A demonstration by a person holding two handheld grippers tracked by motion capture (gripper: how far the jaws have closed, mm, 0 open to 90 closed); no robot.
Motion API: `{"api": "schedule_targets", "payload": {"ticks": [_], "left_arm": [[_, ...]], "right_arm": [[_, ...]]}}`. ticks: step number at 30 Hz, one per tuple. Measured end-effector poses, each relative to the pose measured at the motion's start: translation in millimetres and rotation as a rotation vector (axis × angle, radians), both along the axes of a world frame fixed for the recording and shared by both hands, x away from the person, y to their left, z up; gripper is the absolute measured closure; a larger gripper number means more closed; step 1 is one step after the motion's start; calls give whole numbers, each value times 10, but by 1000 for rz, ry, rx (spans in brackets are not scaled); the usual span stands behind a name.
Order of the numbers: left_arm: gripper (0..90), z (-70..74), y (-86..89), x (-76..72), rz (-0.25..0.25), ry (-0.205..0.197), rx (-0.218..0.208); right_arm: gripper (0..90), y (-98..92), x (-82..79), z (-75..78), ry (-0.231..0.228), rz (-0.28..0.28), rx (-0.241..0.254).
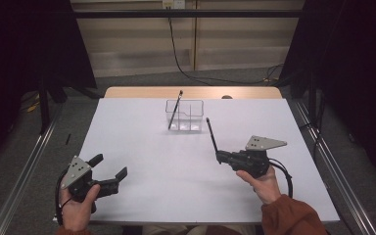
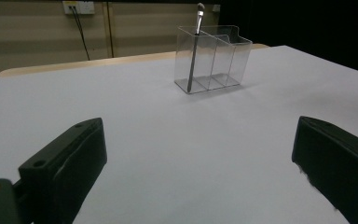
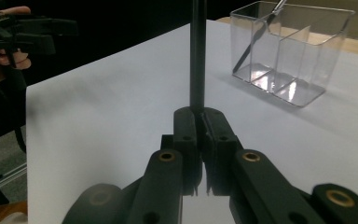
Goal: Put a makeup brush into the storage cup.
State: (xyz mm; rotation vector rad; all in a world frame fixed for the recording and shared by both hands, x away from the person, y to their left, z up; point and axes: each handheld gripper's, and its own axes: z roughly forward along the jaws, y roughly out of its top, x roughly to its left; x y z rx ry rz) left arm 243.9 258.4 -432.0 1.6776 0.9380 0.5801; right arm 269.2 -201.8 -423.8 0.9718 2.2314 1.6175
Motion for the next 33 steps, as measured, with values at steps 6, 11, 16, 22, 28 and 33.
{"api": "schedule_targets", "payload": {"ticks": [6,11,16,22,28,33], "left_arm": [[29,26,-63,4,-8,-9,3],[28,61,-137,21,-33,-19,7],[27,96,-262,52,-49,-31,-5],[27,157,-476,97,-113,-47,-18],[27,218,-724,131,-180,-59,-3],[27,205,-930,165,-220,-46,1]], "right_arm": [[846,149,-17,20,-7,25,6],[847,243,2,55,-17,39,5],[847,321,18,42,-30,51,17],[846,366,1,24,-31,67,26],[846,398,-22,13,-38,76,39],[846,402,-27,2,-40,81,36]]}}
